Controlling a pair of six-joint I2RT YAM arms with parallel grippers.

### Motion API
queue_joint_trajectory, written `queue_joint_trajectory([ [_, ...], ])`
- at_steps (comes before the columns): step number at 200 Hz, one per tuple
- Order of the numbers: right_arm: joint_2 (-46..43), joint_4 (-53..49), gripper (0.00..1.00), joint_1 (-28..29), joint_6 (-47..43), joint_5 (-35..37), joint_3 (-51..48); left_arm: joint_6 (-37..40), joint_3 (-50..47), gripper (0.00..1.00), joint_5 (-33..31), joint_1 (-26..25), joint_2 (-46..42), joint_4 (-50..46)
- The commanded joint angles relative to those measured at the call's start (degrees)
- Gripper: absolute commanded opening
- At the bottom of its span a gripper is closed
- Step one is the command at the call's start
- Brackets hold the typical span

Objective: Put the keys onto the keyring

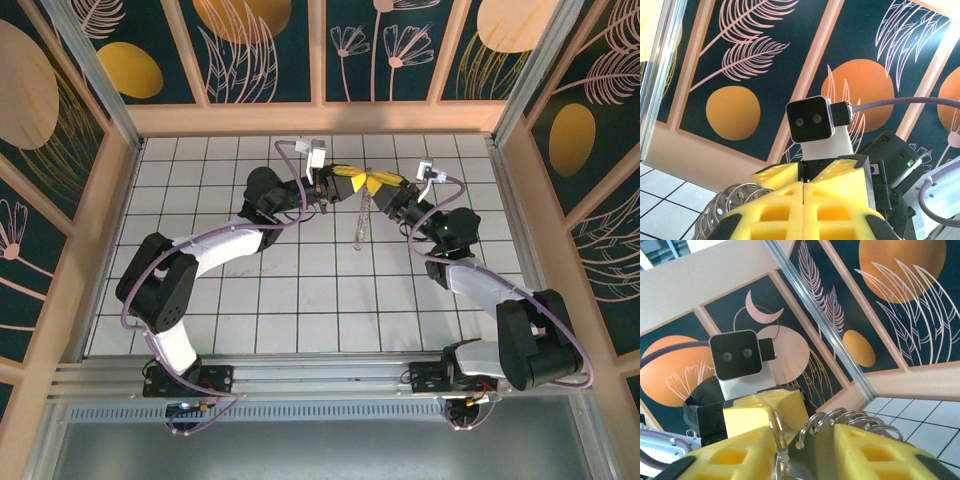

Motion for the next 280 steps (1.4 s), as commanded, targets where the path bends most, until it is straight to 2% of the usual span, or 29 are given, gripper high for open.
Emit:
queue_joint_trajectory([
  [1, 0.64, 3.99, 0.3, 0.54, 0.3, -0.78, 1.96, -0.83, -0.33, 0.0, 0.88, 0.29, 0.04, 4.49],
  [16, 1.02, 4.11, 0.22, 0.73, 0.42, -0.83, 2.36, -0.9, -0.5, 0.0, 0.88, 0.35, -0.03, 4.54],
  [43, 1.56, 4.28, 0.0, 0.74, 0.5, -1.1, 2.84, -0.88, -0.58, 0.0, 1.09, 0.32, -0.05, 4.54],
  [91, 1.57, 2.07, 0.0, 0.44, -0.16, -0.9, 3.52, -0.31, -0.83, 0.0, -0.81, 0.36, -0.51, 2.37],
  [113, 1.9, -1.84, 0.0, -0.53, -1.75, -2.07, 4.87, 1.8, -1.53, 0.23, -3.08, 1.2, -2.61, -1.06],
  [139, 2.76, -5.38, 0.0, -2.55, -2.56, -5.21, 7.06, 4.41, -2.67, 0.43, -4.46, 3.03, -6.28, -4.86],
  [169, 3.71, -11.59, 0.0, -4.0, -5.58, -9.39, 10.89, 9.51, -2.45, 0.53, -4.59, 4.32, -9.3, -12.36],
  [228, 8.65, -22.42, 0.0, -5.4, -12.13, -18.77, 19.08, 17.5, 1.99, 0.59, -0.87, 7.82, -8.13, -26.6],
  [256, 11.41, -23.22, 0.0, -5.88, -12.44, -22.57, 21.48, 17.75, 3.19, 0.6, 4.19, 10.13, -6.48, -28.26],
  [280, 12.94, -23.44, 0.0, -5.88, -12.36, -24.71, 22.68, 19.37, 6.81, 0.59, 9.73, 10.47, -4.12, -33.24],
])
